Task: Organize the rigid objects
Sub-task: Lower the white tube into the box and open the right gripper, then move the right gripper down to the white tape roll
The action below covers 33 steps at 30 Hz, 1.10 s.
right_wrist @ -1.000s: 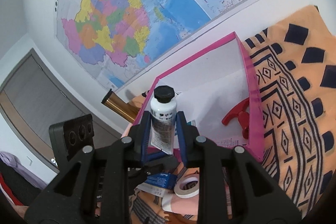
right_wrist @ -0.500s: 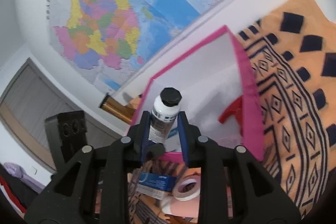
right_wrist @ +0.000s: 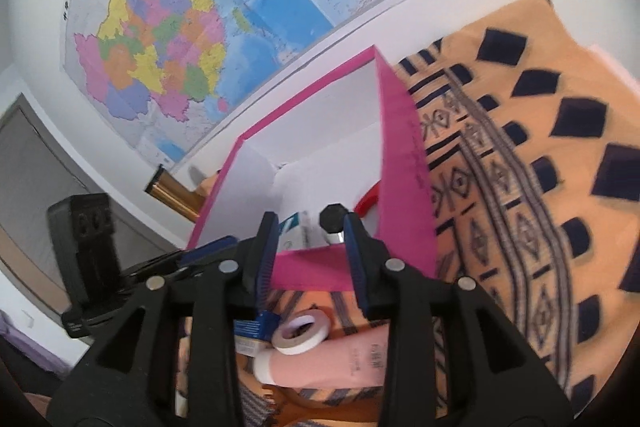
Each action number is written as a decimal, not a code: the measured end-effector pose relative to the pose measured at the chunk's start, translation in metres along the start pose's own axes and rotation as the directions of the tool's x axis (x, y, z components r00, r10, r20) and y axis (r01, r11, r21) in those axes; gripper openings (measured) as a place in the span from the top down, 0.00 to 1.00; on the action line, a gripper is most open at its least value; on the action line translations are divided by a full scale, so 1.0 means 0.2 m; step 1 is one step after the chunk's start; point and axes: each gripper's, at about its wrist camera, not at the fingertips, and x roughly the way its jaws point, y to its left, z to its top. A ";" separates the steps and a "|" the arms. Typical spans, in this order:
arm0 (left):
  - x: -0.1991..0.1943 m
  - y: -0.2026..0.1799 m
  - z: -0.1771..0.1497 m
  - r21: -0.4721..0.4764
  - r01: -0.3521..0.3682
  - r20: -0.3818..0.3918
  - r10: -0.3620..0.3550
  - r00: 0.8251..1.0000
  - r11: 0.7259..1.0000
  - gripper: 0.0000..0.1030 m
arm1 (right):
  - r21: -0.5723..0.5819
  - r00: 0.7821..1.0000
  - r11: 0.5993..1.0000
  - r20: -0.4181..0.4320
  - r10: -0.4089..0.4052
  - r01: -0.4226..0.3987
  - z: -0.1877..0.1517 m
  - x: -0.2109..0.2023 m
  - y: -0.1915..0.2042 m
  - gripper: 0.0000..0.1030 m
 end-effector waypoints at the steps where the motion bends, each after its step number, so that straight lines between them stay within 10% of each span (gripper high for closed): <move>1: -0.01 0.00 -0.01 0.000 0.006 0.005 -0.006 1.000 1.000 0.68 | -0.009 1.000 1.000 0.007 -0.012 0.012 0.00 -0.01 0.00 0.65; 10: -0.06 0.01 -0.05 -0.012 0.001 0.016 -0.001 1.000 1.000 0.66 | -0.109 0.999 0.993 -0.020 0.031 -0.033 0.08 0.06 0.14 0.65; 22: -0.06 0.01 -0.10 -0.019 0.034 0.006 -0.034 0.999 0.999 0.66 | -0.168 0.979 0.965 0.028 -0.200 0.202 -0.01 0.07 0.14 0.63; 33: -0.10 0.07 -0.12 -0.050 0.016 0.016 -0.015 1.000 0.999 0.66 | -0.298 0.995 0.954 -0.076 -0.057 0.032 -0.04 0.30 0.31 0.62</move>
